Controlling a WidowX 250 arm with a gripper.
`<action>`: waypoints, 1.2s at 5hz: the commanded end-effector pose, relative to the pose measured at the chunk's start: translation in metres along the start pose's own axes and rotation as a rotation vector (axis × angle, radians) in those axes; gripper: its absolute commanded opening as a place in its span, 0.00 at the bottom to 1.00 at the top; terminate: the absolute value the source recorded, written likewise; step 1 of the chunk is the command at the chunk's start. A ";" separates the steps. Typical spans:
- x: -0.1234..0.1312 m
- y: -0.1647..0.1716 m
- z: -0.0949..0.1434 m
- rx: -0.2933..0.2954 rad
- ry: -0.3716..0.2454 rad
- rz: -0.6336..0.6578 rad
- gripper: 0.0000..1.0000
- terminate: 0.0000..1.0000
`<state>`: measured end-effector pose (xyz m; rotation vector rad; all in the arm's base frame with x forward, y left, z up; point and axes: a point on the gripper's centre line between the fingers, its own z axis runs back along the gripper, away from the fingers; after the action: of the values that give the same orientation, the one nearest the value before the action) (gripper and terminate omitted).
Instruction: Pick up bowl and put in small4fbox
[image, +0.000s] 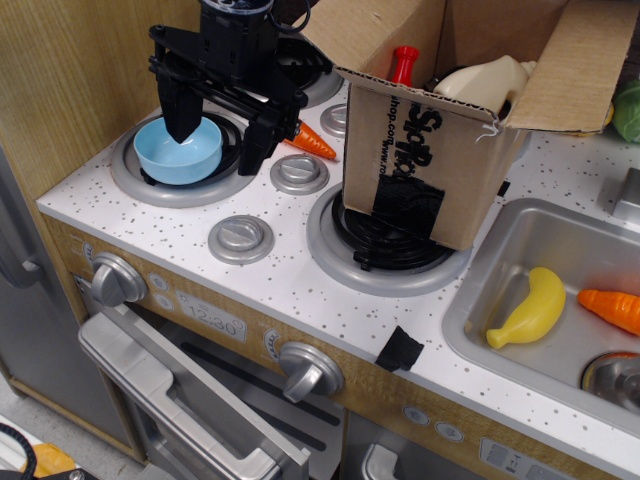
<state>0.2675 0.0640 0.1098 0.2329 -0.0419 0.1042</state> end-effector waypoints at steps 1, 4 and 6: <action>0.000 0.000 0.000 0.000 0.000 0.000 1.00 0.00; 0.042 0.073 -0.050 0.031 -0.252 -0.393 1.00 0.00; 0.044 0.070 -0.074 -0.058 -0.271 -0.443 1.00 0.00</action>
<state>0.2998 0.1478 0.0372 0.1474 -0.2358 -0.3753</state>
